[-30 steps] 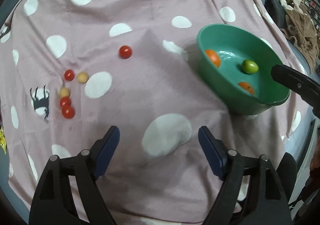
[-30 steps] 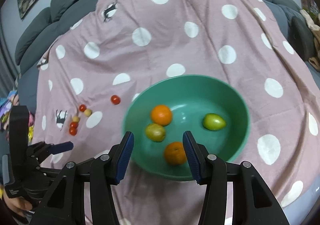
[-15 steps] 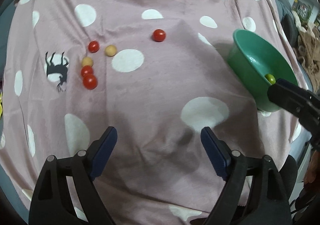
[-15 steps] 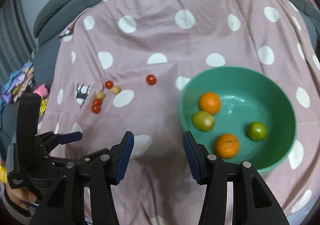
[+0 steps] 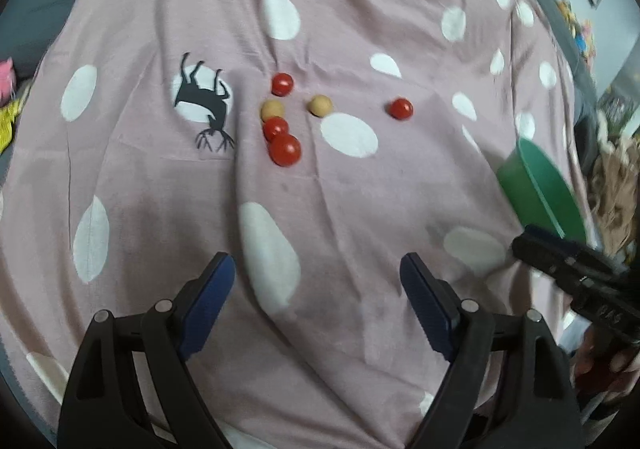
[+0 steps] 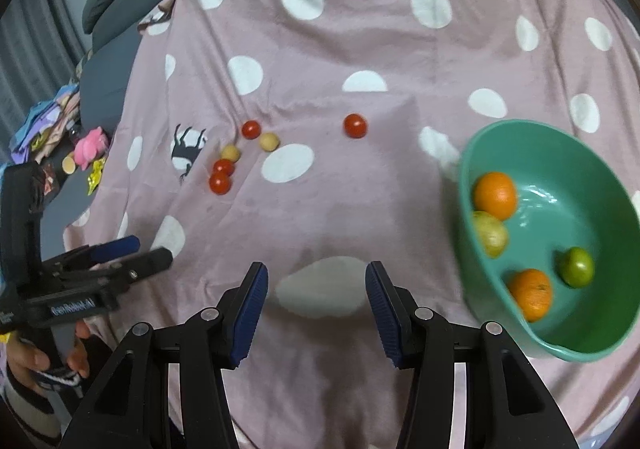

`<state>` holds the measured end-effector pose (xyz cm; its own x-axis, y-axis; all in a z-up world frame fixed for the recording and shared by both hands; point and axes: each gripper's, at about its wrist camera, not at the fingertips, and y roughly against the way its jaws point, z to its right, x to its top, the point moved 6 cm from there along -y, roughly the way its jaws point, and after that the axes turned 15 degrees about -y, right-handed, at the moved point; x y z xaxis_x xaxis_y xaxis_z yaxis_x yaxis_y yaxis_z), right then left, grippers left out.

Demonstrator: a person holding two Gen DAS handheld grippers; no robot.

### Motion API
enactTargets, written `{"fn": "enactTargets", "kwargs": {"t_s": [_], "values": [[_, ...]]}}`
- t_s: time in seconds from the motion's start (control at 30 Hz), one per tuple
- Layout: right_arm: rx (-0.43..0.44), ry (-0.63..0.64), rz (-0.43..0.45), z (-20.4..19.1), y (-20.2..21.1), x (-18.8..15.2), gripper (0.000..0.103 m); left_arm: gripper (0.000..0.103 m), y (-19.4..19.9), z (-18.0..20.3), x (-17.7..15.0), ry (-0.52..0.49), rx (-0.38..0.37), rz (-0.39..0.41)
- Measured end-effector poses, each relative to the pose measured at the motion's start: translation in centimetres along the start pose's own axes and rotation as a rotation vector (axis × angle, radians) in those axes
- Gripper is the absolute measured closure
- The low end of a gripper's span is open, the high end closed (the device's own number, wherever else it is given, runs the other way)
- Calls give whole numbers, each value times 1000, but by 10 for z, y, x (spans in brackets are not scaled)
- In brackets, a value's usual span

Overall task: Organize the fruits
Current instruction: 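Move both tools back toward the remaining tomatoes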

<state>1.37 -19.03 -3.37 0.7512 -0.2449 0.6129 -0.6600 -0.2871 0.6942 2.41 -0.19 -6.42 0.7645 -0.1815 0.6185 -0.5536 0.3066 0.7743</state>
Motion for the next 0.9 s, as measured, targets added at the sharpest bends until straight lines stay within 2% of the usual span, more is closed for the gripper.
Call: {"fn": "enactTargets", "kwargs": {"t_s": [0.07,0.23,0.37,0.53,0.63,0.9], "values": [[12,7,-22,-6,-8,0,52,20,1,-7,5,30,-38,15],[25,39,-34,-25,-24,9,52,21,-7,-18,30,24,-57,44],[51,61,-13,-38,-34,33,52,28,-26,-28,60,-14,-41,48],[67,45,-1,-43,-57,64,52,30,-49,-40,88,-41,-72,42],[97,33,-8,-44,-69,74,52,30,-63,-42,97,-62,-80,24],[96,42,-41,-44,-104,94,52,31,-101,-41,111,-108,-79,-45]]}}
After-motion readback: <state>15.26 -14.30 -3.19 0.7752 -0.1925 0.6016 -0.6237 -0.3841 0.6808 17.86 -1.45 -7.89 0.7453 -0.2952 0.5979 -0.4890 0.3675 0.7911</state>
